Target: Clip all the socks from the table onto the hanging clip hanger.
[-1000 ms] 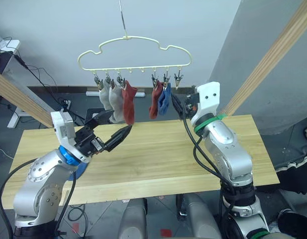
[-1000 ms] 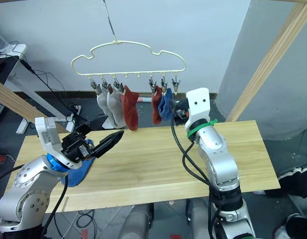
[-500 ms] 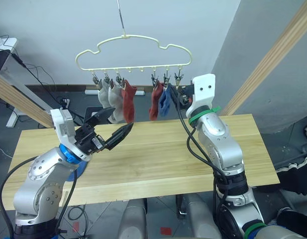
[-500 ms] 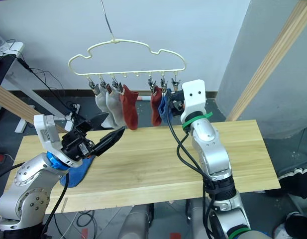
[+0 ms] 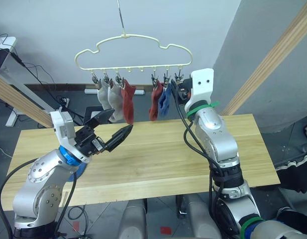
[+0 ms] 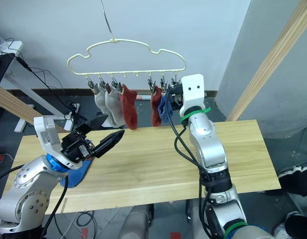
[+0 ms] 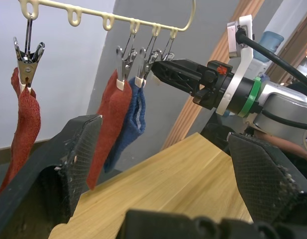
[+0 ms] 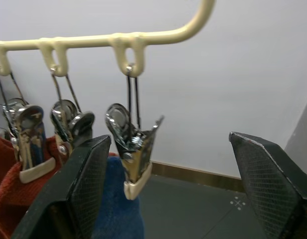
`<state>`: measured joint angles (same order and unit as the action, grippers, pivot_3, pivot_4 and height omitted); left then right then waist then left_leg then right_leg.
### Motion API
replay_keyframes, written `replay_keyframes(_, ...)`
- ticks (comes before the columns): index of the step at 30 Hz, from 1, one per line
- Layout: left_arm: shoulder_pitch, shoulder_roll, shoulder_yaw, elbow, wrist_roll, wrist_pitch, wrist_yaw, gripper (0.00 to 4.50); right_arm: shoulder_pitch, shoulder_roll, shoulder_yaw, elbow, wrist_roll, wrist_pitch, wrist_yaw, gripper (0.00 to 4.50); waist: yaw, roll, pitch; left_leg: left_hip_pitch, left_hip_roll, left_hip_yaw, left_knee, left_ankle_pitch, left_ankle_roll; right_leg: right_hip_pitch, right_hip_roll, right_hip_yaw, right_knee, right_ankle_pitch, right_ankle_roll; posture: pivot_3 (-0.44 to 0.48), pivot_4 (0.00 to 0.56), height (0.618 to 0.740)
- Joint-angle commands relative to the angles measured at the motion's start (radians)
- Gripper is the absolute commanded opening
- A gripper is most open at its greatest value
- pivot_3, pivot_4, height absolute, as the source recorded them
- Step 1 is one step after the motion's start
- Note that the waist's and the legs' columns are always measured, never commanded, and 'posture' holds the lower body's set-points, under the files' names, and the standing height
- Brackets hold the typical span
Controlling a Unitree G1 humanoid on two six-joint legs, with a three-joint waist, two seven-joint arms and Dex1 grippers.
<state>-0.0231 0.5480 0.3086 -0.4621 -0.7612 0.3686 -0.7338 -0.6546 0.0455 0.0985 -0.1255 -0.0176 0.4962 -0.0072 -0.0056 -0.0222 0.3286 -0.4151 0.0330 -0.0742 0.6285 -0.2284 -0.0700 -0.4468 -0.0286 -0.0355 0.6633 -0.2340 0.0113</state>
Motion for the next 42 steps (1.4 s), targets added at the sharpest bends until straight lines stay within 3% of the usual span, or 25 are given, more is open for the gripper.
replay_keyframes(1, 0.008, 0.004, 0.001, -0.037, 0.003, -0.015, -0.001, 4.50, -0.032, 0.019, -0.006, -0.012, 0.004, -0.029, -0.008, 3.81, 0.000, 0.000, 0.000, 0.000, 0.000, 0.000, 0.000, 0.000, 0.000, 0.000, 0.000, 0.000, 0.000, 0.000, 0.000, 0.082, 0.350, 0.740)
replay_keyframes(4, 0.014, 0.002, -0.001, -0.042, 0.006, -0.016, 0.004, 4.50, -0.044, 0.041, -0.009, -0.005, 0.019, -0.027, -0.005, 3.11, 0.000, 0.000, 0.000, 0.000, 0.000, 0.000, 0.000, 0.000, 0.000, 0.000, 0.000, 0.000, 0.000, 0.000, 0.000, 0.085, 0.352, 0.740)
replay_keyframes(8, 0.019, 0.002, -0.001, -0.047, 0.005, -0.016, 0.009, 4.50, -0.052, 0.057, -0.005, -0.002, 0.020, -0.029, 0.000, 1.56, 0.000, 0.000, 0.000, 0.000, 0.000, 0.000, 0.000, 0.000, 0.000, 0.000, 0.000, 0.000, 0.000, 0.000, 0.000, 0.091, 0.353, 0.740)
replay_keyframes(12, 0.027, 0.002, -0.002, -0.054, 0.006, -0.017, 0.014, 4.50, -0.057, 0.063, -0.004, 0.002, 0.018, -0.032, 0.003, 0.40, 0.001, 0.000, 0.000, 0.000, 0.000, 0.000, 0.000, 0.000, 0.000, 0.000, 0.000, 0.000, 0.000, 0.000, 0.000, 0.097, 0.353, 0.740)
replay_keyframes(22, 0.042, -0.002, -0.010, -0.063, 0.012, -0.020, 0.026, 4.50, -0.061, 0.056, -0.005, 0.005, 0.013, -0.027, 0.007, 0.35, 0.002, 0.001, 0.000, 0.000, 0.000, 0.000, 0.000, 0.000, 0.000, 0.000, 0.000, 0.000, 0.000, 0.000, 0.000, 0.100, 0.355, 0.740)
replay_keyframes(28, 0.057, 0.002, -0.016, -0.059, 0.012, -0.003, 0.030, 4.50, -0.053, -0.010, -0.060, -0.018, 0.095, 0.019, 0.110, 0.35, 0.002, 0.001, 0.001, 0.000, 0.000, 0.000, 0.000, 0.000, 0.000, 0.000, 0.000, 0.000, 0.000, 0.000, 0.000, 0.092, 0.357, 0.740)
replay_keyframes(31, 0.072, 0.000, -0.007, -0.016, 0.015, 0.011, 0.039, 4.50, -0.044, -0.109, -0.148, -0.086, 0.279, 0.173, 0.275, 0.35, 0.005, 0.002, 0.004, 0.000, 0.000, 0.000, 0.000, 0.000, 0.000, 0.000, 0.000, 0.000, 0.000, 0.000, 0.000, 0.072, 0.363, 0.740)
replay_keyframes(35, 0.088, 0.000, -0.007, 0.027, 0.014, 0.034, 0.042, 4.50, -0.074, -0.206, -0.266, -0.139, 0.521, 0.398, 0.388, 0.35, 0.006, 0.003, 0.008, -0.001, -0.001, -0.001, 0.000, 0.000, 0.000, 0.000, -0.001, 0.000, 0.000, 0.000, 0.000, 0.042, 0.368, 0.740)
replay_keyframes(38, 0.104, 0.011, -0.009, 0.110, 0.106, -0.007, 0.053, 4.50, -0.144, -0.204, -0.410, -0.104, 0.782, 0.652, 0.394, 0.35, 0.000, 0.005, 0.011, -0.001, -0.001, 0.000, 0.000, 0.000, 0.000, 0.000, -0.001, 0.000, 0.000, 0.000, 0.000, 0.014, 0.372, 0.740)
replay_keyframes(42, 0.093, 0.007, 0.008, 0.222, 0.197, -0.066, 0.080, 4.50, -0.188, -0.230, -0.461, -0.072, 0.914, 0.784, 0.390, 0.35, -0.010, 0.006, 0.014, -0.001, 0.001, 0.000, -0.001, 0.000, 0.001, -0.001, 0.002, 0.000, 0.000, 0.000, 0.000, 0.002, 0.378, 0.740)
